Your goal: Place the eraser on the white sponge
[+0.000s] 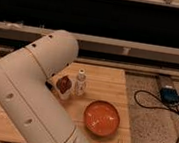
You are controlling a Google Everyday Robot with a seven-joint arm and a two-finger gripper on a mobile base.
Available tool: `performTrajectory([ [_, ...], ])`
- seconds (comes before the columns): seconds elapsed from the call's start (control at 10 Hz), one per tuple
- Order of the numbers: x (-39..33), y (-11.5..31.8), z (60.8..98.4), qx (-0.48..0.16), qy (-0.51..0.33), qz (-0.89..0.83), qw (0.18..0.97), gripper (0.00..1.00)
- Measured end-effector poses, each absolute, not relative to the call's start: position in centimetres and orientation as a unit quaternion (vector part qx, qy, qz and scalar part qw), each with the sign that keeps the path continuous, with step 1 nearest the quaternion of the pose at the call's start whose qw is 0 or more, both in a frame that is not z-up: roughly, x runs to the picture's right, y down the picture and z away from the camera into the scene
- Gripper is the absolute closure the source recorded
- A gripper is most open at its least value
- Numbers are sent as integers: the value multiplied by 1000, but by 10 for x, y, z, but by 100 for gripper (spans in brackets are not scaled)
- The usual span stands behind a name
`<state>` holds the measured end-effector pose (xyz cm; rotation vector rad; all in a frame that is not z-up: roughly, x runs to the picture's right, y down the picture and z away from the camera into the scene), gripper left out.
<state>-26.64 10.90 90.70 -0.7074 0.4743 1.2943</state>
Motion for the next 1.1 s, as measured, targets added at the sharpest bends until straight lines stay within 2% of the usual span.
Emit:
performTrajectory([
  [0.3,-263,115,909,-318,218,586,712,21],
  [0.4,-264,117,910,-319,218,587,712,27],
  [0.9,-260,122,912,-319,219,586,712,76],
  [1.0,-260,119,906,-318,210,587,715,89],
  [1.1,-260,115,900,-316,201,587,718,95],
])
